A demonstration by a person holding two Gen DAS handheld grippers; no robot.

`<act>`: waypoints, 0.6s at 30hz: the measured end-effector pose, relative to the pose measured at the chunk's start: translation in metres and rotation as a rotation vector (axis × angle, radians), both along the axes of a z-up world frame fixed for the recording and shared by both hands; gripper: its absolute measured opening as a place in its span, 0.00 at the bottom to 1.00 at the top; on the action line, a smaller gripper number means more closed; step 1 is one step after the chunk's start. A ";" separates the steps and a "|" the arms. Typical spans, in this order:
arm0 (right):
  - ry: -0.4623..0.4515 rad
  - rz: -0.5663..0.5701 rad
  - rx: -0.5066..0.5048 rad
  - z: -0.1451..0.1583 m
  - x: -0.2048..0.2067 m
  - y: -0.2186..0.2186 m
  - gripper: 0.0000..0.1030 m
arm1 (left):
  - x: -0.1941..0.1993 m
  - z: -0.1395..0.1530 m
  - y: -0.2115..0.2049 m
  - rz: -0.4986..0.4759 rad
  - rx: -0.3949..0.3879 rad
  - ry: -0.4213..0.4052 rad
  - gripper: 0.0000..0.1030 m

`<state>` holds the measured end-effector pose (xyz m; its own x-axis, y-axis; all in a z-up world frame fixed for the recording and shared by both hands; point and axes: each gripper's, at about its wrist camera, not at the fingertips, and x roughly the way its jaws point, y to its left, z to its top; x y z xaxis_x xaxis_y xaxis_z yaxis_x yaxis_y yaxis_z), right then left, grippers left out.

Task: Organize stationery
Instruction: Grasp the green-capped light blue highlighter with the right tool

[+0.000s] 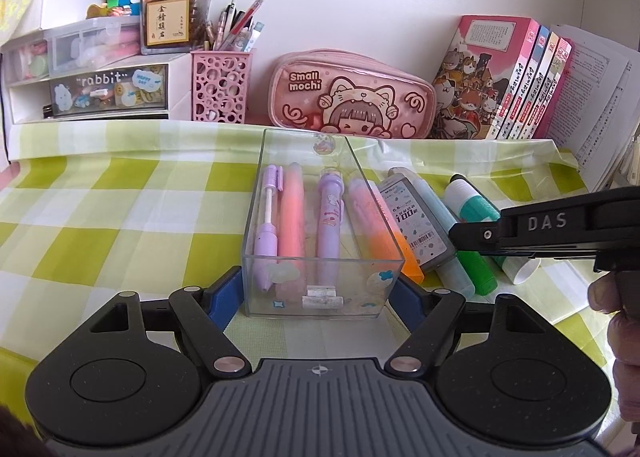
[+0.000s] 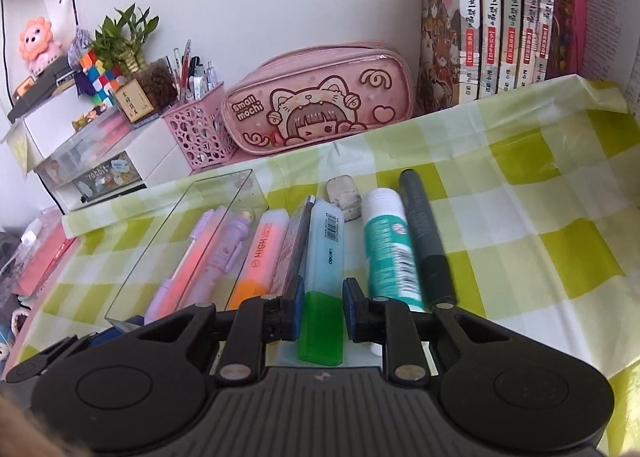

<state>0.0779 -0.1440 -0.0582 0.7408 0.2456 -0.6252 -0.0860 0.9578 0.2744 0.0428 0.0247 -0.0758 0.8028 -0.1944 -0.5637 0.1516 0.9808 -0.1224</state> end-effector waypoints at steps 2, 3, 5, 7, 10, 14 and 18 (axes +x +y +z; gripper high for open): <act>-0.004 0.004 -0.029 -0.002 0.001 0.003 0.42 | 0.000 0.000 0.000 0.000 0.000 0.000 0.74; 0.000 0.004 -0.034 -0.002 0.002 0.004 0.41 | 0.000 0.000 0.000 0.000 0.000 0.000 0.74; 0.001 0.001 -0.057 -0.005 0.002 0.005 0.41 | 0.000 0.000 0.000 0.000 0.000 0.000 0.74; -0.009 0.003 -0.087 -0.006 0.003 0.007 0.40 | 0.000 0.000 0.000 0.000 0.000 0.000 0.74; -0.008 0.004 -0.107 -0.006 0.008 0.009 0.40 | 0.000 0.000 0.000 0.000 0.000 0.000 0.74; -0.010 0.006 -0.162 -0.005 0.017 0.014 0.40 | 0.000 0.000 0.000 0.000 0.000 0.000 0.74; -0.021 0.015 -0.233 -0.007 0.022 0.021 0.40 | 0.000 0.000 0.000 0.000 0.000 0.000 0.74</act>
